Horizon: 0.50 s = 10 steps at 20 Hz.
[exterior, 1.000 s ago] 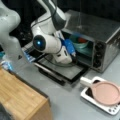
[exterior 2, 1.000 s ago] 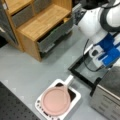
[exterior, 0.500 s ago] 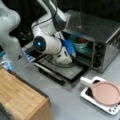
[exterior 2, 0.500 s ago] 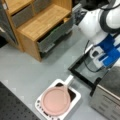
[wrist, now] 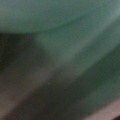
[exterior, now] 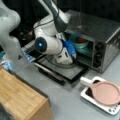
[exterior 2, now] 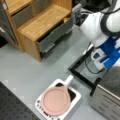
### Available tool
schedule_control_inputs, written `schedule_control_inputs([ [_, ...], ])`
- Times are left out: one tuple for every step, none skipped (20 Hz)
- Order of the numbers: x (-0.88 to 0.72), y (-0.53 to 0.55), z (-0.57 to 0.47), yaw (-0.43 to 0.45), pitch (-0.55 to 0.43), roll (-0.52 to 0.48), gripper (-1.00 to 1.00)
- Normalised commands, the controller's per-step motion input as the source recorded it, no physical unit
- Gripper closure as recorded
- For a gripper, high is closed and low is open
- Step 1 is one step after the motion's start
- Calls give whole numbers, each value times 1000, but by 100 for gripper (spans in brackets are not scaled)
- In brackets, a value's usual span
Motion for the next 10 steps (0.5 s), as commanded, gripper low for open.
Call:
schedule_control_inputs([
  [78,122,44,-131,-21,-16,-100],
  [77,113,57,-129,-15,-23,100],
  [75,107,64,-128,-13,-24,100],
  [74,106,70,-132,-10,-21,100],
  [80,102,80,-134,-9,-24,100],
  [86,101,85,-137,-9,-23,100],
  [92,99,92,-137,-9,-22,100],
  [95,98,95,-137,-9,-22,100],
  [99,95,99,-137,-10,-20,100],
  [102,90,103,-133,-5,-17,100],
])
